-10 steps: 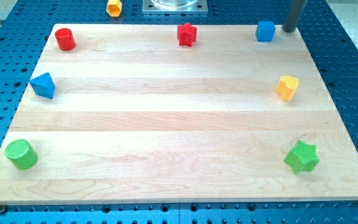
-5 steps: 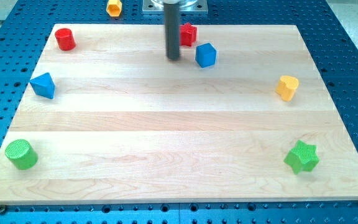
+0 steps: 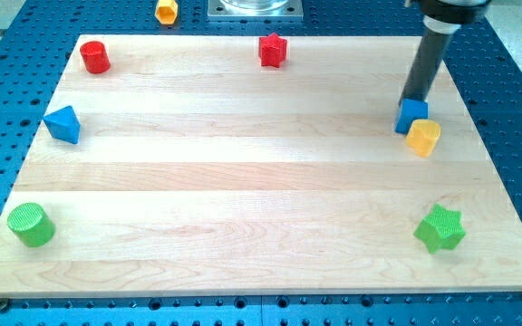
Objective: Push the blue cube to the bottom right side of the triangle
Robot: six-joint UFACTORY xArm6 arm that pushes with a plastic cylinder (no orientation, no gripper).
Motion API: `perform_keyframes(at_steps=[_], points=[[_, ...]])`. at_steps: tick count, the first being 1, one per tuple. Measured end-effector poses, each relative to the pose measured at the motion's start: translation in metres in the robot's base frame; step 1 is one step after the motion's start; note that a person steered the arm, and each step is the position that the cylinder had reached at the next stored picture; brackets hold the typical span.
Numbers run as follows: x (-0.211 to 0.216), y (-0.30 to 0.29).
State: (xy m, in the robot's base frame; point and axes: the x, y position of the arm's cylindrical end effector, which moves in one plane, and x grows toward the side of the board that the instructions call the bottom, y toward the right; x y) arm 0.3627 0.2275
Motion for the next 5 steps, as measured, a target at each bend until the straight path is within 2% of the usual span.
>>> perform_keyframes(at_steps=[1, 2, 3, 4, 5], points=[[0.008, 0.037], [0.025, 0.032], [0.026, -0.045], [0.027, -0.183], [0.076, -0.238]])
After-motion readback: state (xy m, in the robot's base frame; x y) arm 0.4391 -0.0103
